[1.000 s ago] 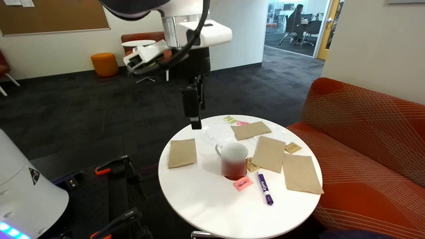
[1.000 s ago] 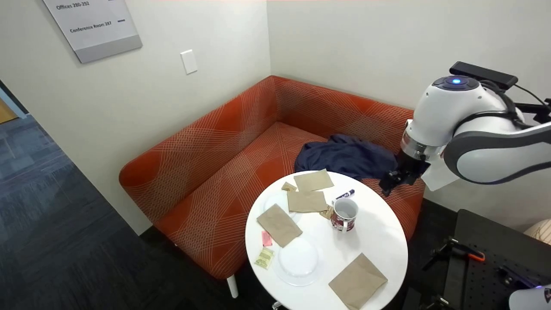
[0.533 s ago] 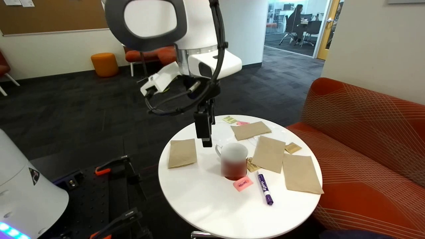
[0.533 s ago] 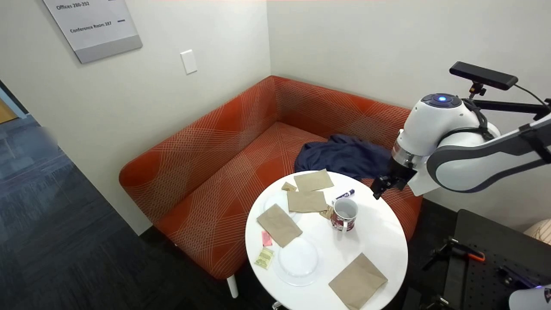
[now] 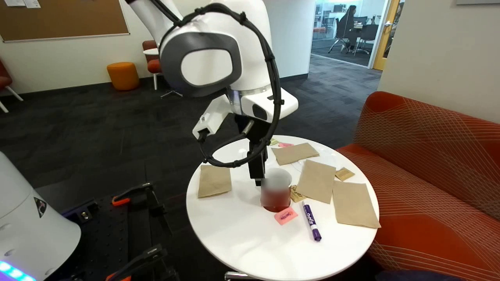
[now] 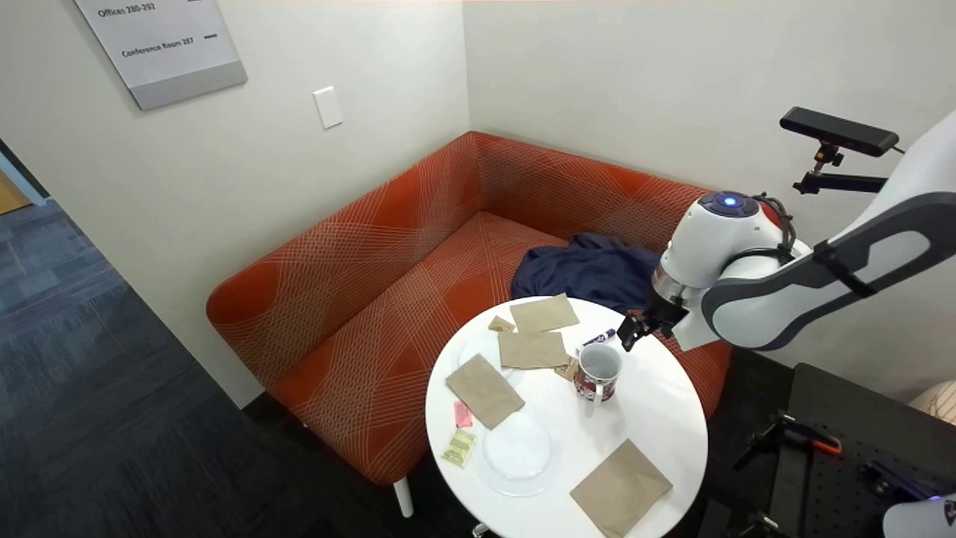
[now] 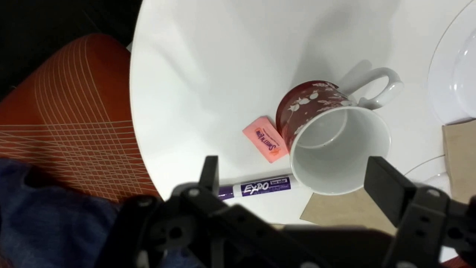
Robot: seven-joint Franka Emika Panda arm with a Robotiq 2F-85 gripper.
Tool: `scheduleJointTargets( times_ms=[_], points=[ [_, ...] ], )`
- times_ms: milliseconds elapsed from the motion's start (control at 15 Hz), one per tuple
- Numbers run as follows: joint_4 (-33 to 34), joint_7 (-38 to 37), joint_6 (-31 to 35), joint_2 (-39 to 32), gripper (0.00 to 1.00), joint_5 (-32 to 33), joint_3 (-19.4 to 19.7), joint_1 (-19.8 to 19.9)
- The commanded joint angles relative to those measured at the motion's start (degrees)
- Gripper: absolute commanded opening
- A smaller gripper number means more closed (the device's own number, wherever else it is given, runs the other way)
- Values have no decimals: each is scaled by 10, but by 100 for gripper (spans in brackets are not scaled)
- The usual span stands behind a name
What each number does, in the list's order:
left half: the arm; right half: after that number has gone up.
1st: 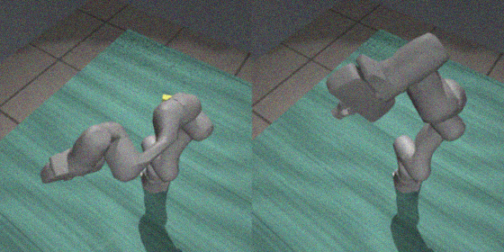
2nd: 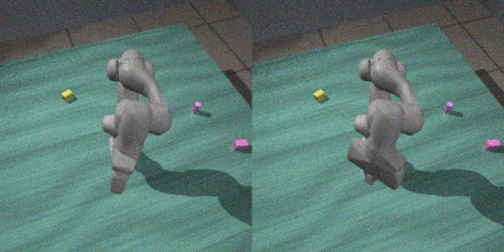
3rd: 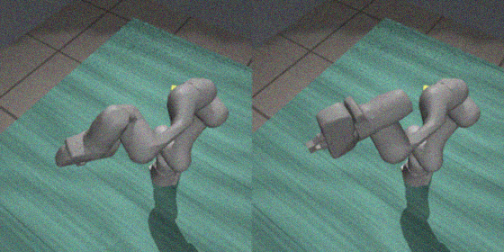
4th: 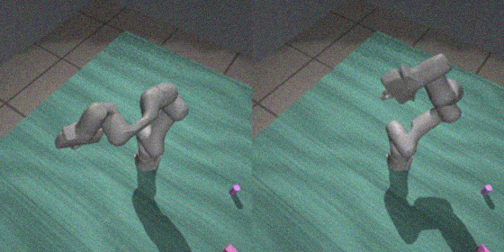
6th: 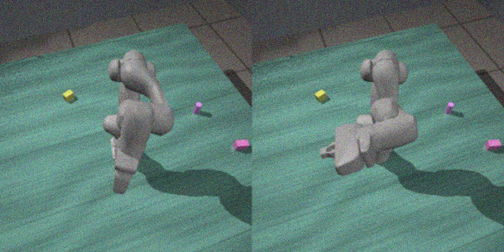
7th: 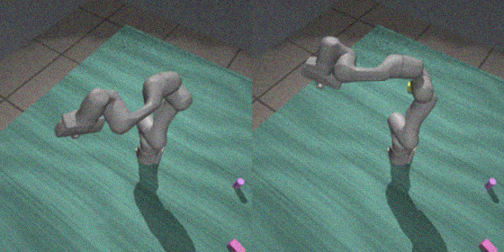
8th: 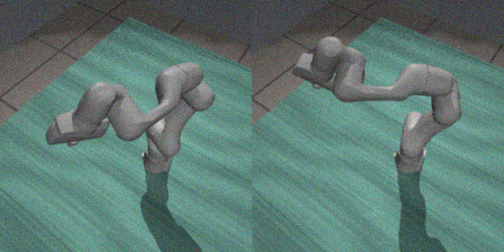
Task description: Move the mug forwards
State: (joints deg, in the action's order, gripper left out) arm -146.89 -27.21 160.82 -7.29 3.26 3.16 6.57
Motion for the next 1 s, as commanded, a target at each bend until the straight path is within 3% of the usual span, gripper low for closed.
scheduleJointTargets(
  times_ms=[0, 400, 933],
  points=[
    [55, -36, 17, -66, 100, 0, 29, -37],
    [128, -55, -6, -135, 100, -15, 60, -87],
    [172, -54, -33, -190, 100, -53, 72, -108]
  ],
)
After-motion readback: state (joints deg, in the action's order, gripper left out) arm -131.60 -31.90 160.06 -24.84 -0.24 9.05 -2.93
